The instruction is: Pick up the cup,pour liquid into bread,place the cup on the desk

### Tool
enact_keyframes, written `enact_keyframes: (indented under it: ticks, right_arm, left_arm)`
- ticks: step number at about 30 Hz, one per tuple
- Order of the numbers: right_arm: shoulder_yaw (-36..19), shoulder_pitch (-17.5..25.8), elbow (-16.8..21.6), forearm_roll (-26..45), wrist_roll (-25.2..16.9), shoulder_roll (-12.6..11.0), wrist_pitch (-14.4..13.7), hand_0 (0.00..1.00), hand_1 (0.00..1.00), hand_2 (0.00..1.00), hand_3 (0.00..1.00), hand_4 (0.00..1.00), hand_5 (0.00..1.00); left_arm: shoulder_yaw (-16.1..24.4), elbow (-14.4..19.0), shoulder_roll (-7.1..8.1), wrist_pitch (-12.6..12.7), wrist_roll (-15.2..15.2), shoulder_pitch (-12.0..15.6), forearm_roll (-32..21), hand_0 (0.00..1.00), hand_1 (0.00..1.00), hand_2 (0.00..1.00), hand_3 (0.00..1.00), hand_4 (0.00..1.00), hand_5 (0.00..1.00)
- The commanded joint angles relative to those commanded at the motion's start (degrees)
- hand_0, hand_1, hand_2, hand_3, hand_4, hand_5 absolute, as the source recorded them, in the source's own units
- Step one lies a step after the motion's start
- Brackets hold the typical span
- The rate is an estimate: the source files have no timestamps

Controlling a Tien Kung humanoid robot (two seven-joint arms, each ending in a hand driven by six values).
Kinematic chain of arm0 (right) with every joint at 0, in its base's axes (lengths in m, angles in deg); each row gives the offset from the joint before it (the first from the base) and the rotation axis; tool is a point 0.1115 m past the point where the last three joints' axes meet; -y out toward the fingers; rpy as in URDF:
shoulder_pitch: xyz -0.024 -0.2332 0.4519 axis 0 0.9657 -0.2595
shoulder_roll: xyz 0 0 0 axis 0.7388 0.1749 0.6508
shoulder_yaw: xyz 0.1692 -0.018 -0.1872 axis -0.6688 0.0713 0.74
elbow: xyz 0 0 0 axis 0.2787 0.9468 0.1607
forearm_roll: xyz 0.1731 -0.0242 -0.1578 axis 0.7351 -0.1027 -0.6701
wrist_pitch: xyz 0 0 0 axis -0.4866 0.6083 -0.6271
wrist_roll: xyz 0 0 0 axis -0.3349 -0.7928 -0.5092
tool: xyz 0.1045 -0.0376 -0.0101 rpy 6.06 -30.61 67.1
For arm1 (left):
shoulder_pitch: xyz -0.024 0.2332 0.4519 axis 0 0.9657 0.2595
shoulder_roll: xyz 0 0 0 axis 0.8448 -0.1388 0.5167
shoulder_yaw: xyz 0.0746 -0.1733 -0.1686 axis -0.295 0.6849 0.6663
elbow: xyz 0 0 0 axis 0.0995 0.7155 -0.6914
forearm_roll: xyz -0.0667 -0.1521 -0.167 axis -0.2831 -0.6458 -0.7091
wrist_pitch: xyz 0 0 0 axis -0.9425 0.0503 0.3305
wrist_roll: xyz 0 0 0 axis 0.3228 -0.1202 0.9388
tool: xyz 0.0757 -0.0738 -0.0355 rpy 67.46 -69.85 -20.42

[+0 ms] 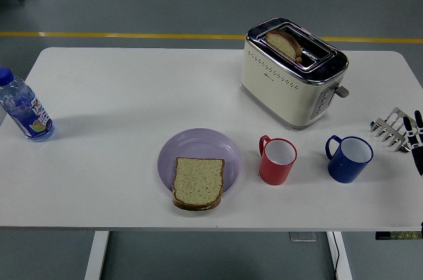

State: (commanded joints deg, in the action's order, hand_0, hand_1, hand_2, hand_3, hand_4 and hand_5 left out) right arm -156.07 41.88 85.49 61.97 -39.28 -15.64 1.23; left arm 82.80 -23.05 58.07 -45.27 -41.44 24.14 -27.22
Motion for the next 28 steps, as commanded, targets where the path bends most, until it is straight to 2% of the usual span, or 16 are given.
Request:
enact_keyframes:
  ticks: [28]
  right_arm:
    - [0.6,0.5,-0.8,-0.6,0.3,-0.3,0.1,0.585,0.545,0.641,0.619,0.69,0.187]
  left_arm:
    - [-1.4,-0.1,-0.15,-0.1,0.0,0.9,-0.5,0.67,0.739,0.74,0.638,0.403,0.998]
